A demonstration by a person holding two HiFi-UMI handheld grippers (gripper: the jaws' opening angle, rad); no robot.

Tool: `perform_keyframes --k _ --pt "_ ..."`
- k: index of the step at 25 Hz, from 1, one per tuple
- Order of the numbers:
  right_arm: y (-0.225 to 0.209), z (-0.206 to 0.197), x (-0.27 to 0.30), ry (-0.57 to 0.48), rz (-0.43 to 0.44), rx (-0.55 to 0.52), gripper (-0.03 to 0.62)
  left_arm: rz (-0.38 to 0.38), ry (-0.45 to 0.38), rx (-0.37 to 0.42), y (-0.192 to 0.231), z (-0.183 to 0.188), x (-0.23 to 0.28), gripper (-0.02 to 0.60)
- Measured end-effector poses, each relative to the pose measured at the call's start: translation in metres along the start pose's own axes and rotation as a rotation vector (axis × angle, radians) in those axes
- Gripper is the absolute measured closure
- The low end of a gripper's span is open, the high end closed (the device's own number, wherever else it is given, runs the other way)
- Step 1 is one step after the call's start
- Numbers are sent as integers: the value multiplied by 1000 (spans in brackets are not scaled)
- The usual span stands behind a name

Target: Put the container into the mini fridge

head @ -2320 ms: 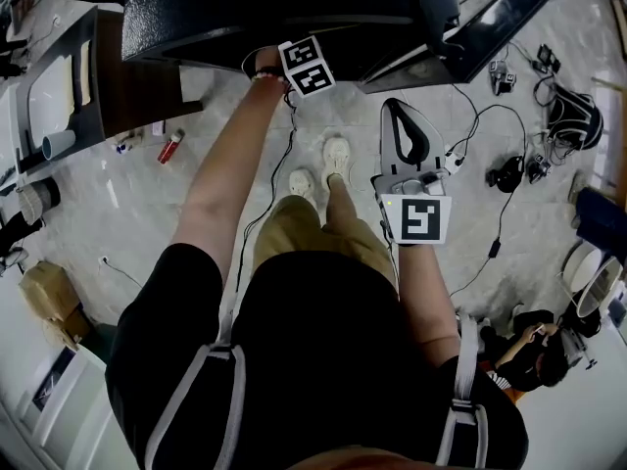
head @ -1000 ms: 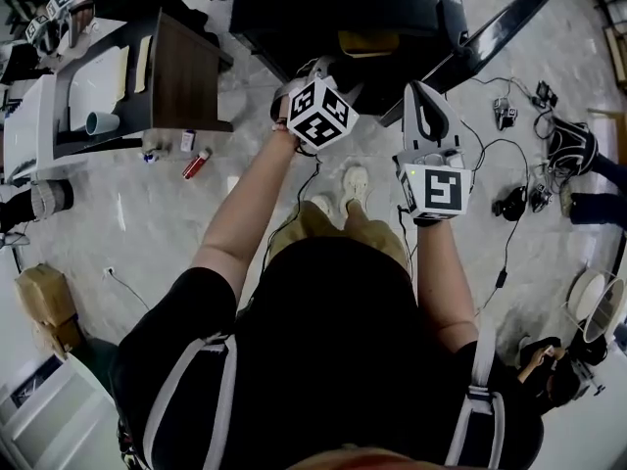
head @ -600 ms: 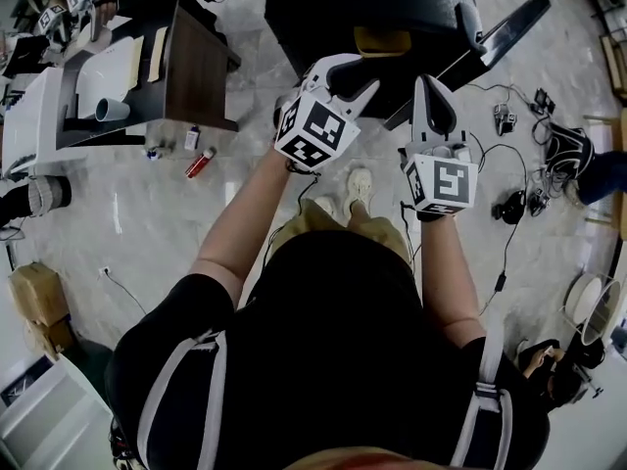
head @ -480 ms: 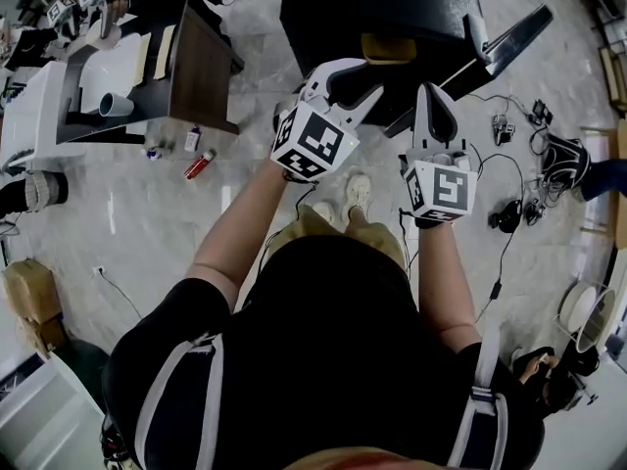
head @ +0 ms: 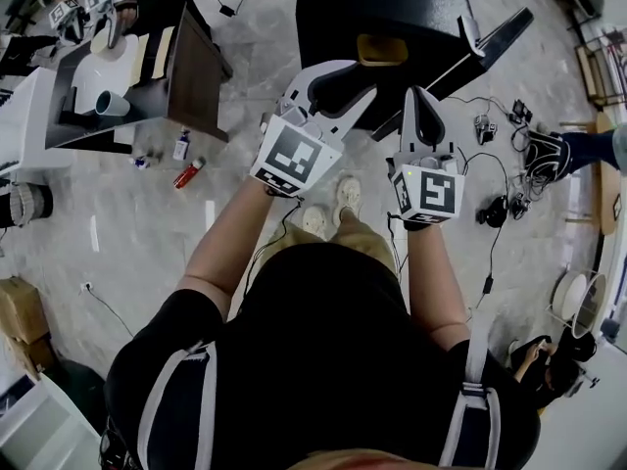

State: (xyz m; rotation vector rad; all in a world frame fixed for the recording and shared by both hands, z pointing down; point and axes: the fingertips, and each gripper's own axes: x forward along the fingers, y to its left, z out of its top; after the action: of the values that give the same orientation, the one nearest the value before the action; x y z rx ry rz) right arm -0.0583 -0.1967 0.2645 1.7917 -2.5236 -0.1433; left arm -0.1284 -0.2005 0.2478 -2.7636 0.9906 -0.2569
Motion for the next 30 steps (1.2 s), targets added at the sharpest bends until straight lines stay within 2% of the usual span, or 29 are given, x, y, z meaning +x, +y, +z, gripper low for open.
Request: perform_keyframes --k 2,6,10,13,16,21,24,30 --pt "4 6 -9 -13 -10 -7 559 19 -24 5 -1 8 -11 439" --pt "10 18 -22 -40 -19 -18 559 78 -67 13 -2 22 -30 522" --pt "23 27 -34 -50 11 -35 559 82 -88 13 -9 30 -43 554" --pt "37 32 -39 -59 64 -74 557 58 -93 24 -20 33 -46 557" --pt "46 37 -47 -88 103 -72 559 65 -103 22 -29 37 -50 558" --pt "43 43 -56 -87 108 -98 559 101 -156 80 -39 50 -52 558" --pt "34 42 -60 -70 102 -93 559 136 -168 79 -43 56 -49 558" --pt "15 42 -64 -74 109 -102 559 148 -172 77 -51 63 -35 558"
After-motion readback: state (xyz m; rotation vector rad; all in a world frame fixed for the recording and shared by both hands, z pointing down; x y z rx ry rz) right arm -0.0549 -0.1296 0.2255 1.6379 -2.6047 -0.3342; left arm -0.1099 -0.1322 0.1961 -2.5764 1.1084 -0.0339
